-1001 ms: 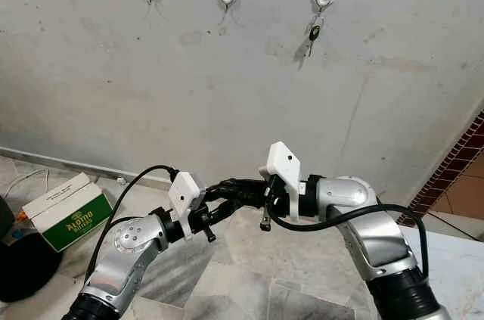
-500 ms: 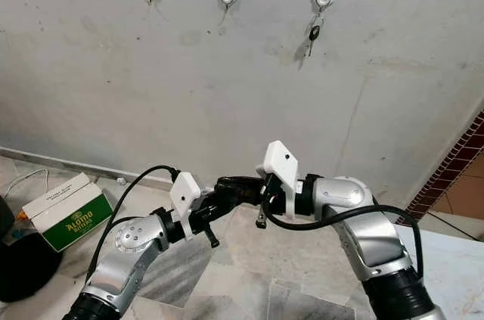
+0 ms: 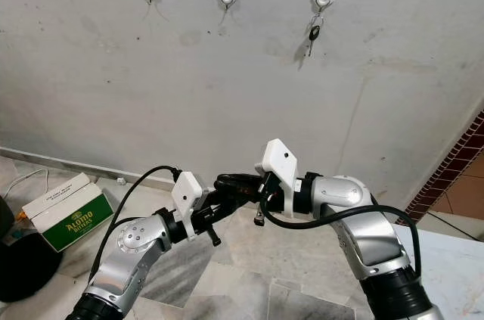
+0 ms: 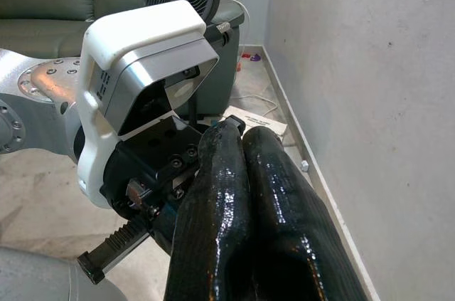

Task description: Hang keys on a hook

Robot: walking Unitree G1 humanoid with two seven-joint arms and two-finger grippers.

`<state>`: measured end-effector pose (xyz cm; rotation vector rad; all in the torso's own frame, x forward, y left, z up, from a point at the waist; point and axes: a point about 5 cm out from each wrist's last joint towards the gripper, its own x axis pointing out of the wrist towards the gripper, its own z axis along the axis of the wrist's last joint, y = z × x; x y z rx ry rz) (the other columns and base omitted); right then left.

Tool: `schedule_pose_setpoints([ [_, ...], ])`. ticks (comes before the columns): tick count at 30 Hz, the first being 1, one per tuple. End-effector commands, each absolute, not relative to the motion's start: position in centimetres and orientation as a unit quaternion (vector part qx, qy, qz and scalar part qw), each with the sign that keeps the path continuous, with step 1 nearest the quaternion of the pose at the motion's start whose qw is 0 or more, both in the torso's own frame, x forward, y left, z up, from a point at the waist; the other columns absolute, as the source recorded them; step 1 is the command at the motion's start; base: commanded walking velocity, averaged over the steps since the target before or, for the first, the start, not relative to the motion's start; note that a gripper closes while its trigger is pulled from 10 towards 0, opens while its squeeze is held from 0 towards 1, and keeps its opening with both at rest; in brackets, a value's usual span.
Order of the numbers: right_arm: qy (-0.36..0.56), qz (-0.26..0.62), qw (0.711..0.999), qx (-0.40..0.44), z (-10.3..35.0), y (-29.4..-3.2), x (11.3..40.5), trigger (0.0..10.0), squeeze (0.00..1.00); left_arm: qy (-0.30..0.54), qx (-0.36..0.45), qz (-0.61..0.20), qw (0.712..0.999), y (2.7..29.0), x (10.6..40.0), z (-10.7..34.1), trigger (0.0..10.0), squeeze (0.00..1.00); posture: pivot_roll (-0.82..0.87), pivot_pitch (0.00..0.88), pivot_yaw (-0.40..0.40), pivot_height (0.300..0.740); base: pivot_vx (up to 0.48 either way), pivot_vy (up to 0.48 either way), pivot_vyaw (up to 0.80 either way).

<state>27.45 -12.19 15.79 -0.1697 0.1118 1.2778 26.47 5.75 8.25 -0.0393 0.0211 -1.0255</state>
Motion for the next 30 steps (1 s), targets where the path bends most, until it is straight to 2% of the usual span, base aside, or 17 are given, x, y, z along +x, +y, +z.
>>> schedule_pose_setpoints([
  [1,0.042,0.597,0.796,-0.089,16.41,-12.12,27.73,10.0,0.0,0.007,-0.015,-0.488,0.872,5.96,26.83,8.57,10.0,1.0,-0.06,0.0,0.053,0.74,0.0,0.0,0.0],
  [30,0.042,0.596,0.797,-0.089,16.42,-12.12,27.74,10.0,0.0,0.006,-0.014,-0.49,0.872,5.89,26.82,8.6,10.0,1.0,-0.06,0.0,0.053,0.74,0.0,0.0,0.0],
])
